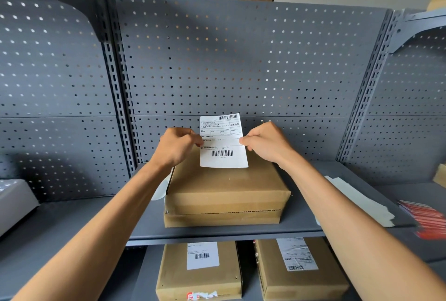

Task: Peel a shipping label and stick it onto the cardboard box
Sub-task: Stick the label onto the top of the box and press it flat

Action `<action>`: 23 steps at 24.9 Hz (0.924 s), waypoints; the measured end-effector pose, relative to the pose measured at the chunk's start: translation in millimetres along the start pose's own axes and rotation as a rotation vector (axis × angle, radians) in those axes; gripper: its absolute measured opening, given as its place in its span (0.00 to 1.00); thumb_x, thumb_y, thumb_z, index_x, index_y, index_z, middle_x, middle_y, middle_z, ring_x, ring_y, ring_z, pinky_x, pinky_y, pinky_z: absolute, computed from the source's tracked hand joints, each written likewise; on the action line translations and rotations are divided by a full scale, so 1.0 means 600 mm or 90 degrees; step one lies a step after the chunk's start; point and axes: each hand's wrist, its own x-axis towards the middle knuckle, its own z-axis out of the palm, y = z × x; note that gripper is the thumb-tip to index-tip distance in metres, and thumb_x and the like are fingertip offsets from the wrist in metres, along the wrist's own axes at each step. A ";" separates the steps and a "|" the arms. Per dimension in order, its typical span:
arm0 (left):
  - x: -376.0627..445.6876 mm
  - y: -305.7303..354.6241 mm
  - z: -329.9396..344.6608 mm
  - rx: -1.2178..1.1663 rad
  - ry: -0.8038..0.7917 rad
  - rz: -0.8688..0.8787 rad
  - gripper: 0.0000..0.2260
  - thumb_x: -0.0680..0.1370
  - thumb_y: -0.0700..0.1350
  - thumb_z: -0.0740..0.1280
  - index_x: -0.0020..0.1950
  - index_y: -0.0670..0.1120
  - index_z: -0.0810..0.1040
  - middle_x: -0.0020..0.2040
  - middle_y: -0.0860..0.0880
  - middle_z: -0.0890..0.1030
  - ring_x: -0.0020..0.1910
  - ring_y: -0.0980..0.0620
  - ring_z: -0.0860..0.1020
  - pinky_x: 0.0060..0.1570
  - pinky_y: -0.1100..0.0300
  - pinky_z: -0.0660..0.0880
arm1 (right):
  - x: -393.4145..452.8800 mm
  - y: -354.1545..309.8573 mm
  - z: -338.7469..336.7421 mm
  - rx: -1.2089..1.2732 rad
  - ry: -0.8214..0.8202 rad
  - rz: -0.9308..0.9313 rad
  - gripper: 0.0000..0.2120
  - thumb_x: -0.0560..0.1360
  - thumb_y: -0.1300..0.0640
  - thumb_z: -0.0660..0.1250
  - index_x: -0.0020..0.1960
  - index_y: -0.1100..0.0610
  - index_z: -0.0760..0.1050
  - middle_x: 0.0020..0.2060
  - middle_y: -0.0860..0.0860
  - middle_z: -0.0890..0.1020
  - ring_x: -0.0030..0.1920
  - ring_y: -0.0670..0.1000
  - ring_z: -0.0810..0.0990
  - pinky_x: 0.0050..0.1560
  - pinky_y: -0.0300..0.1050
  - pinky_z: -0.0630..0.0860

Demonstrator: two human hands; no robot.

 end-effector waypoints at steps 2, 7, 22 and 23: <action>0.003 -0.010 0.003 0.008 -0.010 0.006 0.07 0.69 0.47 0.70 0.34 0.46 0.84 0.31 0.45 0.80 0.32 0.51 0.70 0.35 0.60 0.66 | 0.002 0.006 0.008 -0.011 -0.010 0.016 0.18 0.68 0.55 0.69 0.42 0.73 0.73 0.32 0.53 0.70 0.37 0.49 0.65 0.41 0.45 0.62; 0.009 -0.026 0.012 0.078 -0.020 -0.011 0.06 0.66 0.52 0.68 0.32 0.55 0.85 0.33 0.59 0.82 0.42 0.50 0.77 0.50 0.56 0.72 | -0.002 0.015 0.012 -0.028 -0.035 0.034 0.16 0.69 0.57 0.69 0.35 0.71 0.72 0.30 0.55 0.67 0.34 0.51 0.63 0.36 0.45 0.60; 0.013 -0.053 0.024 0.236 -0.024 0.013 0.07 0.70 0.53 0.70 0.40 0.52 0.86 0.46 0.50 0.85 0.54 0.45 0.77 0.64 0.45 0.69 | 0.006 0.041 0.038 -0.082 -0.058 0.033 0.16 0.68 0.56 0.69 0.40 0.71 0.75 0.30 0.54 0.70 0.34 0.49 0.65 0.37 0.44 0.62; 0.014 -0.055 0.025 0.242 -0.021 0.019 0.06 0.72 0.52 0.71 0.40 0.52 0.86 0.46 0.50 0.85 0.54 0.45 0.77 0.64 0.45 0.69 | 0.004 0.041 0.039 -0.091 -0.054 0.028 0.15 0.68 0.57 0.69 0.39 0.71 0.75 0.30 0.54 0.70 0.33 0.49 0.65 0.36 0.44 0.61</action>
